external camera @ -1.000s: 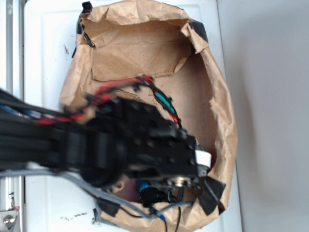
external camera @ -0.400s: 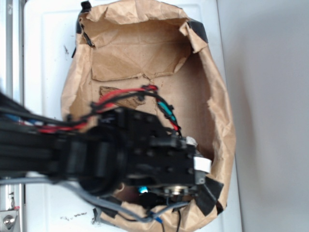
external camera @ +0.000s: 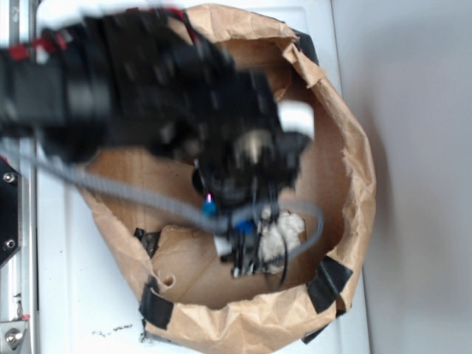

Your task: Grab the blue ball.

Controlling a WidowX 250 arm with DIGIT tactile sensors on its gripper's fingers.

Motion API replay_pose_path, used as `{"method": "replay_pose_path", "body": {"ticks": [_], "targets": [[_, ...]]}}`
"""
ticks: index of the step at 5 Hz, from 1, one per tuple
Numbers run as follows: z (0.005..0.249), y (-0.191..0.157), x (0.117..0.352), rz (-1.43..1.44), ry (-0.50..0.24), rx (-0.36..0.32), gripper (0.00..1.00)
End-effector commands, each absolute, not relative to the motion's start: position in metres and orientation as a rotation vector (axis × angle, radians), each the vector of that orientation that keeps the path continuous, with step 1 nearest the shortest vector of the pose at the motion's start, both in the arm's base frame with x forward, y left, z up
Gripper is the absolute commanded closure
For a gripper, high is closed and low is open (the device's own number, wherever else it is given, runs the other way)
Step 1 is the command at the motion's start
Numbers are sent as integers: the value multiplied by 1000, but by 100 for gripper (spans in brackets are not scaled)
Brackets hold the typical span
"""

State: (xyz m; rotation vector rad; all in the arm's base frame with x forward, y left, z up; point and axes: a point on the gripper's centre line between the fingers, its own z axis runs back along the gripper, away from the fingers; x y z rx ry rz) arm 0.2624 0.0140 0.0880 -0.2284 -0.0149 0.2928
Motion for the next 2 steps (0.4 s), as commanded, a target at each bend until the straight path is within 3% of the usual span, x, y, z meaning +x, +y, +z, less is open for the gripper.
{"method": "replay_pose_path", "body": {"ticks": [1, 2], "targets": [[154, 49, 248, 344, -156, -188, 100], [184, 57, 244, 350, -93, -314, 100]]}}
